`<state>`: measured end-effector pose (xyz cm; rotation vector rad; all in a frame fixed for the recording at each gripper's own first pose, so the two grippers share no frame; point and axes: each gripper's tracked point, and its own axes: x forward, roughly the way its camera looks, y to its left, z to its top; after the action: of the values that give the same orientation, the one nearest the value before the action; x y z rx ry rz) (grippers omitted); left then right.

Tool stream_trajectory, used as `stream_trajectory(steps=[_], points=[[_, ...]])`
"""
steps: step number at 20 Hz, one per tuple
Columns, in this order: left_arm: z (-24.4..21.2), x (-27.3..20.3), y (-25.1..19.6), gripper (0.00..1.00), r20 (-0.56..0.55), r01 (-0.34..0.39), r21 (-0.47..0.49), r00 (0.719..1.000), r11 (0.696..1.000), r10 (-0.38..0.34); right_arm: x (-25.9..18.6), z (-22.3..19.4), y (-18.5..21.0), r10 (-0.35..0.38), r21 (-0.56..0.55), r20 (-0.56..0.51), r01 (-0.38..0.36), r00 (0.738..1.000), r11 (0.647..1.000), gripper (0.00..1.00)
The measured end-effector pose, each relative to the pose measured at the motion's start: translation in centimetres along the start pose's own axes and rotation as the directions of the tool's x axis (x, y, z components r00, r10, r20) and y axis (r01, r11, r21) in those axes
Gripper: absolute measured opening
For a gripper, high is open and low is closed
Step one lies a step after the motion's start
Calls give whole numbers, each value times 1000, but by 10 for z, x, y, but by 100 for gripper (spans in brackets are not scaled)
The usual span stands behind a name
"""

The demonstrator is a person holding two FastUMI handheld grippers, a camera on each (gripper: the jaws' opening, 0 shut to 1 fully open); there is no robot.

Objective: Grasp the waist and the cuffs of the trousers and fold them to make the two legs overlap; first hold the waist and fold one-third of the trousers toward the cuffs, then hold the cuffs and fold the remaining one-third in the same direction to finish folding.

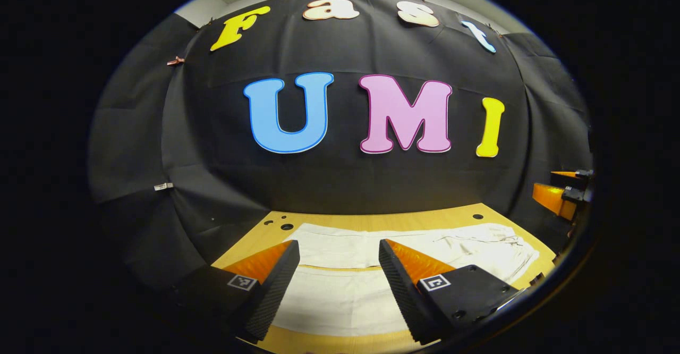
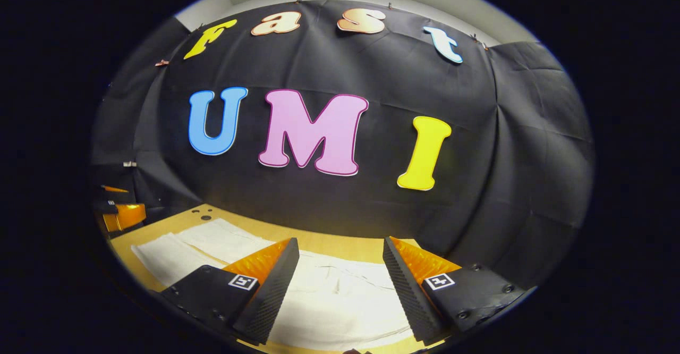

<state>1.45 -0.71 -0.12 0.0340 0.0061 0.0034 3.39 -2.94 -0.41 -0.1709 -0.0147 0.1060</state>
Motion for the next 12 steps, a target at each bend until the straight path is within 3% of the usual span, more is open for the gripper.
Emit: stream_trajectory(steps=[2,4,5,8,10,12], points=[[-5,3,-6,95,-16,15,12,1000,1000,-14,3,-11,-15,3,-51,-19,-4,1000,999,98],[-17,4,-17,95,-58,53,-35,997,998,-55,8,-24,-30,20,-72,-41,-23,999,997,97],[-23,6,-18,95,-85,51,-68,995,996,-57,14,-37,-46,28,-84,-74,-34,997,996,97],[-27,6,-14,95,-96,10,-49,995,999,-14,27,-68,-78,59,-196,-141,-87,988,977,97],[-34,7,-8,95,-108,-33,-29,994,999,29,29,-108,-99,130,-328,-238,-206,962,922,98],[-40,5,-6,95,-114,-61,-6,992,998,60,25,-131,-111,163,-401,-283,-271,945,875,98]])
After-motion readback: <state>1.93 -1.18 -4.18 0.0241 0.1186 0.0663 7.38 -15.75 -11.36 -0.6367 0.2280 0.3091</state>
